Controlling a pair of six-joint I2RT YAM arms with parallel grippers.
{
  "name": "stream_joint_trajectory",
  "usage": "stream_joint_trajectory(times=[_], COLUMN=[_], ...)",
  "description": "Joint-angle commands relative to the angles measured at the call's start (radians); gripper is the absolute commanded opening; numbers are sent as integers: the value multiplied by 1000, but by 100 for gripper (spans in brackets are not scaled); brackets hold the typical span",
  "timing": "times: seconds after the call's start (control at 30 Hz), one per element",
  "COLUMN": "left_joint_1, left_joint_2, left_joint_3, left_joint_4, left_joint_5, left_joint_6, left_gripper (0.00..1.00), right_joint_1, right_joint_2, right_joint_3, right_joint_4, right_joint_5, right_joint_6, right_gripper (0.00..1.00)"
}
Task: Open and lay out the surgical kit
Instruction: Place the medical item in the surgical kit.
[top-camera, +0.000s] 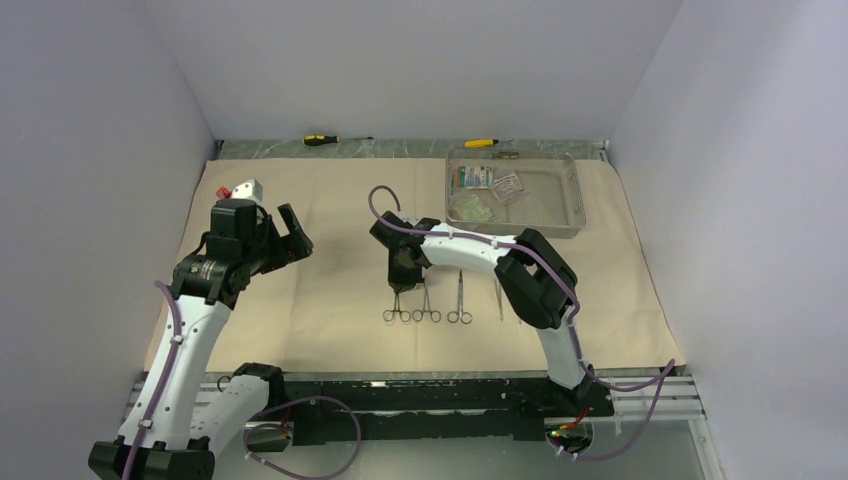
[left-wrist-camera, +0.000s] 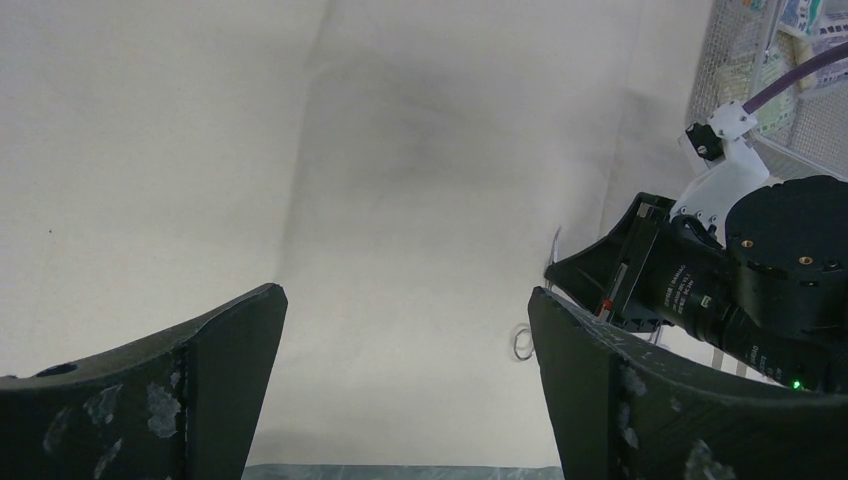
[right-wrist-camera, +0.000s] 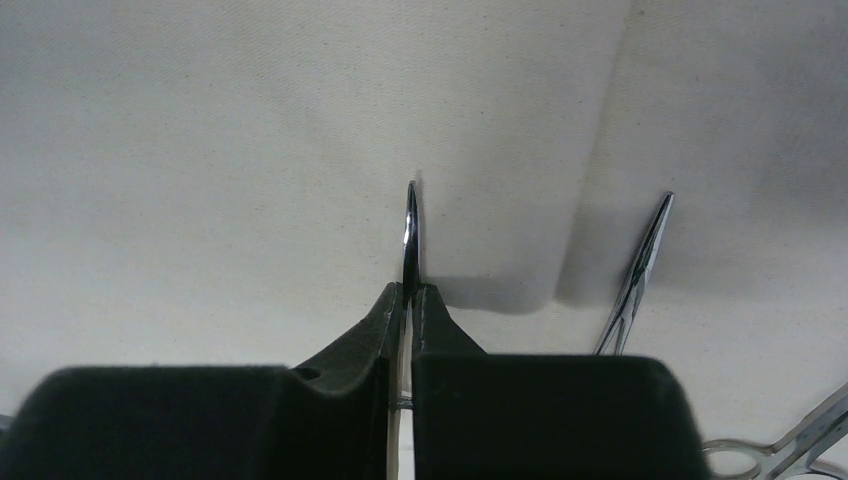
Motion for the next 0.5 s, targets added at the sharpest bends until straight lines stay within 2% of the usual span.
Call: stream_joint_trajectory(times=[0.0, 0.13, 0.3, 0.47], left_joint_1=[3, 3, 4, 3], left_joint_2=[-5, -2, 8, 23], left_joint_3=[-3, 1, 19, 43], left_joint_4=[-4, -4, 2, 25], left_joint_5=[-11, -13, -16, -20], left_joint_6=[14, 21, 30, 40], left_gripper=[98, 98, 98, 99], right_joint_1=[6, 6, -1, -53], right_joint_2=[9, 12, -47, -121], right_joint_3=[5, 40, 123, 263], right_joint_4=[-25, -46, -49, -128], right_joint_5=[7, 21, 28, 74], right_joint_6=[60, 53, -27, -127], right_gripper=[12, 28, 41, 44])
